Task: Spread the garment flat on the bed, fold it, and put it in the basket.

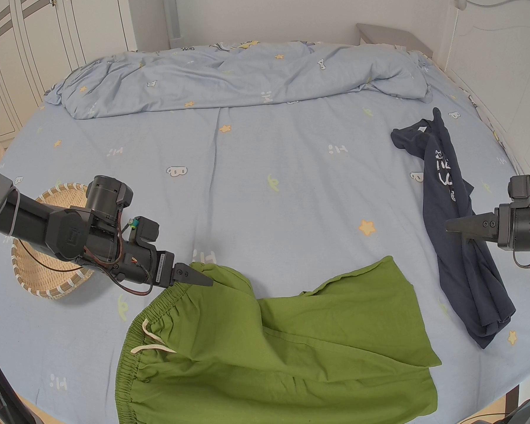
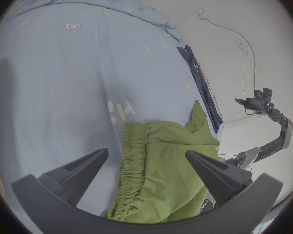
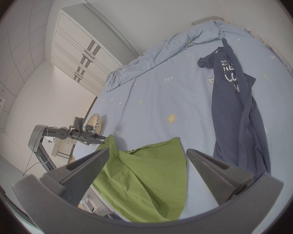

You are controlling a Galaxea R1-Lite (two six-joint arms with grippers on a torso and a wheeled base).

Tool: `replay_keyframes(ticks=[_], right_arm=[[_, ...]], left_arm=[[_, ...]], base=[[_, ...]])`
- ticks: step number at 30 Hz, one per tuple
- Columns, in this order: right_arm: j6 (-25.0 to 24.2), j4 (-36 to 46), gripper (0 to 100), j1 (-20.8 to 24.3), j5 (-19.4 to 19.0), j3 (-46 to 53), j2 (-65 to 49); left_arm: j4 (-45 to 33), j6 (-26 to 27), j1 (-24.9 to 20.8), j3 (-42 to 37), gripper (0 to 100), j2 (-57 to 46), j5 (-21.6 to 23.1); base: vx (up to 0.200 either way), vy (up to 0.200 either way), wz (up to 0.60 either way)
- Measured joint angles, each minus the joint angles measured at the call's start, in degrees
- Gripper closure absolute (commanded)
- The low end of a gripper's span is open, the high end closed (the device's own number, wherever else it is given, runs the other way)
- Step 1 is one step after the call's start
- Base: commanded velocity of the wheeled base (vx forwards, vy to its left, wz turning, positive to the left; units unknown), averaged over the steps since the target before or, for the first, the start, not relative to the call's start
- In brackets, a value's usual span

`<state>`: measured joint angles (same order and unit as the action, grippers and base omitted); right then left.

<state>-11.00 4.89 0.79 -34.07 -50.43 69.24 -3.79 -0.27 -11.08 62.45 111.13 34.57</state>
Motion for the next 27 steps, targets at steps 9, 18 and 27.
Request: replay_keyframes(ticks=[9, 18, 27], right_arm=[[0.0, 0.0, 0, -0.2, 0.0, 0.0, 0.2], [0.0, -0.1, 0, -0.2, 0.0, 0.0, 0.7], [0.0, -0.2, 0, -0.7, -0.1, -0.4, 2.6]], left_arm=[[0.0, 0.0, -1.0, -0.2, 100, 1.2, 0.0], [0.2, 0.1, -0.2, -0.7, 100, -0.6, 0.0], [0.5, -0.9, 6.2, -2.3, 100, -8.9, 2.4]], base=[[0.0, 0.0, 0.0], [0.0, 0.0, 0.0], [0.0, 0.0, 0.0]])
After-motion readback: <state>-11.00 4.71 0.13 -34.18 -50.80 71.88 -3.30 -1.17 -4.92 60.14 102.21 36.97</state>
